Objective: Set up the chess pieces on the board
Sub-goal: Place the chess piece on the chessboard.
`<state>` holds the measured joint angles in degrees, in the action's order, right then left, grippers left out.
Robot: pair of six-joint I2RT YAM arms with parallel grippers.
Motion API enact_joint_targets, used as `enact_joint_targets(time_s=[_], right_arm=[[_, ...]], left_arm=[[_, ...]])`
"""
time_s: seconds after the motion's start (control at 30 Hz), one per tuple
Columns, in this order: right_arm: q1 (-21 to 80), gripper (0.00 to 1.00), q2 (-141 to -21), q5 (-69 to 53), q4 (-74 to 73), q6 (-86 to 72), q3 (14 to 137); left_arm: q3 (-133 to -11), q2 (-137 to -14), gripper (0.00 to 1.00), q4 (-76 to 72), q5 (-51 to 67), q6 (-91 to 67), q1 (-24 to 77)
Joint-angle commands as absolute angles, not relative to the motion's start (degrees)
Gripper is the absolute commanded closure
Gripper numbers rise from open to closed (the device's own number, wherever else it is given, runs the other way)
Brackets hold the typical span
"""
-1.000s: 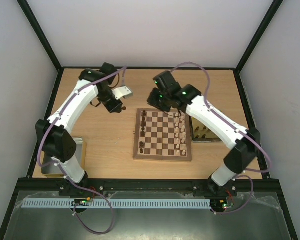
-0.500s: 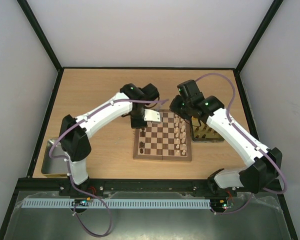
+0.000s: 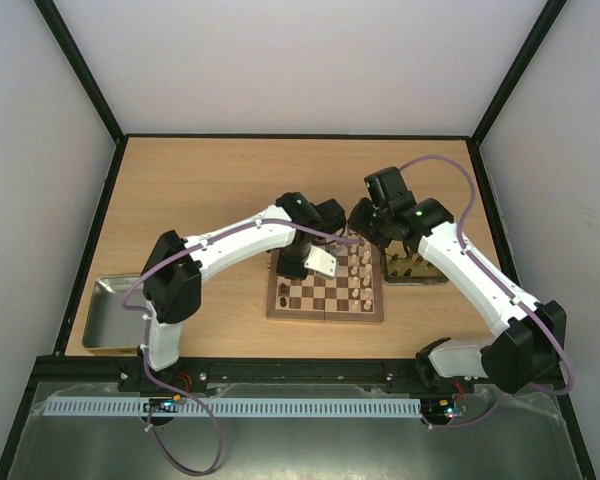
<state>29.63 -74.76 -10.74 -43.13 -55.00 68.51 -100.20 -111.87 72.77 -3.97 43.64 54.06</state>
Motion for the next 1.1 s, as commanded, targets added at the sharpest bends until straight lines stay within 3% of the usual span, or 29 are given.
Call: enact_joint_targets(time_s=[0.0,0.5,1.07], right_arm=[[28.2,0.68,-73.0,-11.6,-42.2,-53.2,67.2],[23.7,0.68,-72.5,-16.5,-40.1,-50.0,63.1],[20.8,0.68,-71.4,-21.2,-38.4,-48.1,58.9]], left_arm=[[-98.3,-113.4,0.98,74.5,-8.5,46.9,55.8],[-98.9,-119.3,0.98,74.3,-18.0,51.9,61.0],[-100.0,-122.5,0.88,74.2,-25.4,54.2,63.6]])
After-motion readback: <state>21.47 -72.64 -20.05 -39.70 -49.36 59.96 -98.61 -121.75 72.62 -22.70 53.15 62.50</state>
